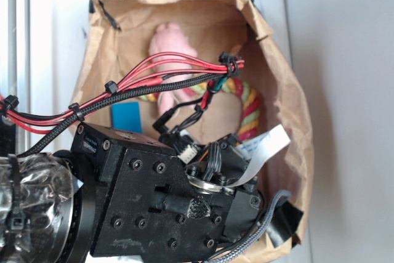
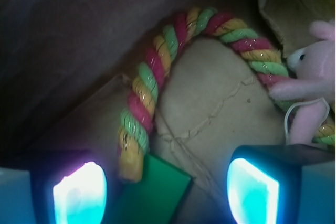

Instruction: Grab the multicolored rope.

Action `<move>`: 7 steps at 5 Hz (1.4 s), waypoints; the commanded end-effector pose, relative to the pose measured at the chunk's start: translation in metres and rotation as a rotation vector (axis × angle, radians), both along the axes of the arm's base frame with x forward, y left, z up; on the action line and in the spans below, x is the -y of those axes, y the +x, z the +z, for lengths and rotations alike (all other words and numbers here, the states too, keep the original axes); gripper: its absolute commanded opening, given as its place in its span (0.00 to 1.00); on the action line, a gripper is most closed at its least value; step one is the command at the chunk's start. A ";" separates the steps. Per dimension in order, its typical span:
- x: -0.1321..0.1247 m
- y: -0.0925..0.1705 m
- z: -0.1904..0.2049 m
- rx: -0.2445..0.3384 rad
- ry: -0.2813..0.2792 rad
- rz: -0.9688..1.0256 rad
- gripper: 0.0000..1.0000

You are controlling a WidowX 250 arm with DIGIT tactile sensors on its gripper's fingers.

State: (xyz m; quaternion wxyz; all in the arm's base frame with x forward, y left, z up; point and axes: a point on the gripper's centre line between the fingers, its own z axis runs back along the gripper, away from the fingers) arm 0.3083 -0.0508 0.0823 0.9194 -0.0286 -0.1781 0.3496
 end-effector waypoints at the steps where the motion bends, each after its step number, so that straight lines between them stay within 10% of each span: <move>1: 0.000 0.017 0.012 0.068 0.002 0.026 1.00; 7: -0.060 0.029 -0.028 -0.037 -0.020 0.126 1.00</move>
